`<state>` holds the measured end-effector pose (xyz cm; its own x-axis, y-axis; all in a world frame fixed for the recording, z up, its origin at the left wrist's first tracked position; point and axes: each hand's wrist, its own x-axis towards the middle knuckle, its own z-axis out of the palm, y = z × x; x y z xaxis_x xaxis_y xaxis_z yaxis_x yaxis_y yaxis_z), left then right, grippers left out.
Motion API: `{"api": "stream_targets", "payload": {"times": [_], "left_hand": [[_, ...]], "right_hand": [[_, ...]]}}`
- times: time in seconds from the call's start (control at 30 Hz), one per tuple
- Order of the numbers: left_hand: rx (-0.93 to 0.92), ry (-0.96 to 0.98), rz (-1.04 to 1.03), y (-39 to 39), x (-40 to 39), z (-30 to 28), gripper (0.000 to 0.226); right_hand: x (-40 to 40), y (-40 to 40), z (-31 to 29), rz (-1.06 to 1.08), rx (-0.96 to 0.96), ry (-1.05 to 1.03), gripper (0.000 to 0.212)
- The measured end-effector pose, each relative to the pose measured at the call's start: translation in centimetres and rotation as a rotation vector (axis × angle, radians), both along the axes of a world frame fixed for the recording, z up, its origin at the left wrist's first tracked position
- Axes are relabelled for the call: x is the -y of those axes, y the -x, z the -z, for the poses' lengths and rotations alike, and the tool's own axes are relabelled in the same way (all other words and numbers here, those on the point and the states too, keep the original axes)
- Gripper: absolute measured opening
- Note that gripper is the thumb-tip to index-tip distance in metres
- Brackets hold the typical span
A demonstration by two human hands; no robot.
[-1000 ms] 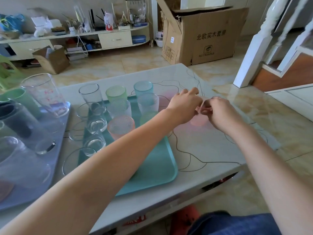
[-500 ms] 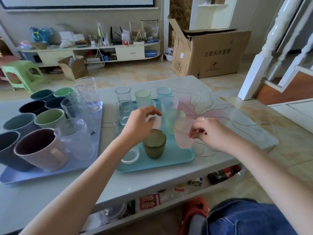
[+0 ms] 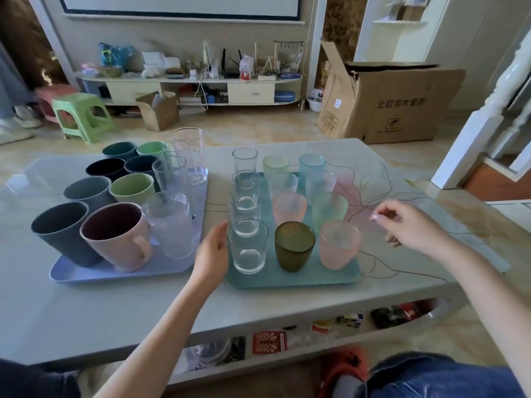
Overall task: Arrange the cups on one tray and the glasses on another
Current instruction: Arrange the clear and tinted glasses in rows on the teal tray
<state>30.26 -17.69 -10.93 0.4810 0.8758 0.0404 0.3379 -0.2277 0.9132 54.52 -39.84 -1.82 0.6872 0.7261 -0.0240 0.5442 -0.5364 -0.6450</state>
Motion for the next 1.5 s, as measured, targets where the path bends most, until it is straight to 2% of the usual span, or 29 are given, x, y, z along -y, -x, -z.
{"api": "stream_targets", "payload": {"times": [0.07,0.17,0.27,0.43,0.67,0.93,1.0,1.1,1.2,1.33,1.5], "left_hand": [[0.03,0.068,0.022,-0.3,-0.1,0.0,0.05],[0.09,0.117,0.09,-0.5,-0.7,0.0,0.044],[0.115,0.148,0.127,-0.7,-1.1,-0.1,0.046],[0.086,0.126,0.119,-1.1,-1.7,0.2,0.055],[-0.029,0.06,0.157,-4.1,-4.0,0.7,0.055],[0.057,0.248,0.232,-9.6,-4.8,1.6,0.058],[0.136,0.317,0.139,-10.3,-6.0,1.8,0.05],[0.201,0.312,0.026,-11.8,-9.0,1.6,0.043],[0.408,0.439,-0.01,-15.0,-11.4,0.6,0.051],[0.512,0.487,0.133,-21.0,-13.4,-1.1,0.057],[0.607,0.559,0.249,-25.8,-15.0,-0.8,0.056]], "right_hand": [[0.3,-1.0,1.6,0.118,-0.056,0.084,0.011],[-0.6,-1.0,5.3,0.078,-0.253,0.254,0.013],[-2.5,-1.4,7.8,-0.035,-0.204,0.328,0.019],[-4.1,-2.2,8.1,-0.101,-0.205,0.399,0.032],[-3.5,-3.8,7.8,-0.066,-0.231,0.386,0.031],[-1.4,-6.7,6.1,0.093,-0.291,0.46,0.031],[-1.4,-8.4,6.3,0.266,-0.337,0.351,0.041],[-2.5,-11.3,7.8,0.566,-0.355,-0.13,0.055],[-5.5,-13.7,8.2,0.612,-0.405,-0.491,0.055],[-10.1,-17.1,8.0,0.536,-0.563,-0.652,0.062],[-13.6,-20.7,9.2,0.395,-0.631,-0.665,0.072]]}}
